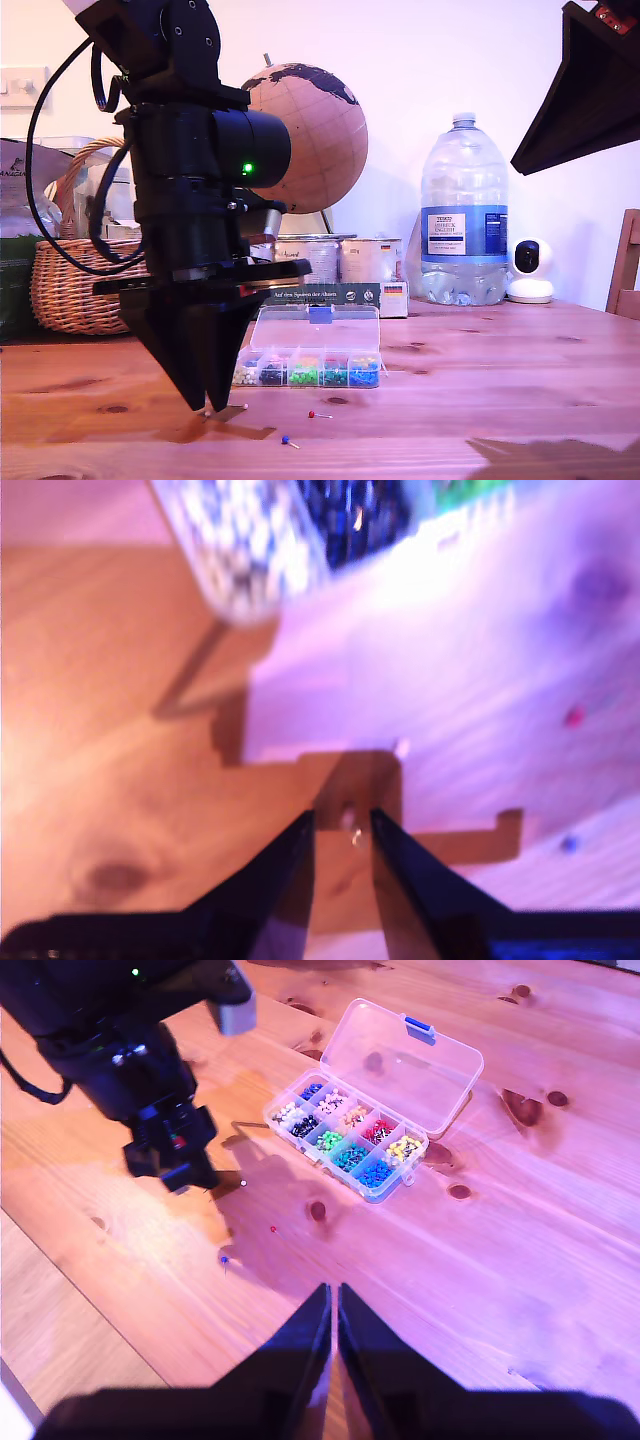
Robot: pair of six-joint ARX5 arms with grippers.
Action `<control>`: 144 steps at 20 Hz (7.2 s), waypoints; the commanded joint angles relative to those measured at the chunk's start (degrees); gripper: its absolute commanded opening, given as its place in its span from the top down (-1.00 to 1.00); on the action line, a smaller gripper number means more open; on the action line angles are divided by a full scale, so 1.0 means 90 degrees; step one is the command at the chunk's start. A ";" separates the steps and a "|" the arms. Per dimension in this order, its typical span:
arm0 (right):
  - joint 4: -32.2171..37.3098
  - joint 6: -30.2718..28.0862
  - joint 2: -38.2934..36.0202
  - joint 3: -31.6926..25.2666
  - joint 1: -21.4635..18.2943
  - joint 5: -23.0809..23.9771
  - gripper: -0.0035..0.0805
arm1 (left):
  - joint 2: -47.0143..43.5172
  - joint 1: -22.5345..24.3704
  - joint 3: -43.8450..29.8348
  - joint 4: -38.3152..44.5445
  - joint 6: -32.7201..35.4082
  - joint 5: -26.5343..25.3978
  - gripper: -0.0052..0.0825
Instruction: Sort the loose pins on the table into their correct compartments
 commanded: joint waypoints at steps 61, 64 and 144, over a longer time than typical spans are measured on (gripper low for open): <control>0.0236 0.0073 0.0029 -0.0090 0.0027 -0.0066 0.95 | 0.0406 0.0340 0.1800 -0.1319 0.1294 0.0478 0.93; 0.0248 0.0070 0.0029 -0.0090 0.0027 -0.0063 0.95 | 0.0406 0.0447 0.1933 -0.0753 0.1460 0.0478 0.93; 0.0253 0.0068 0.0034 -0.0090 0.0024 0.0005 0.95 | -0.0151 0.0287 0.2072 -0.1610 0.6159 0.1353 0.92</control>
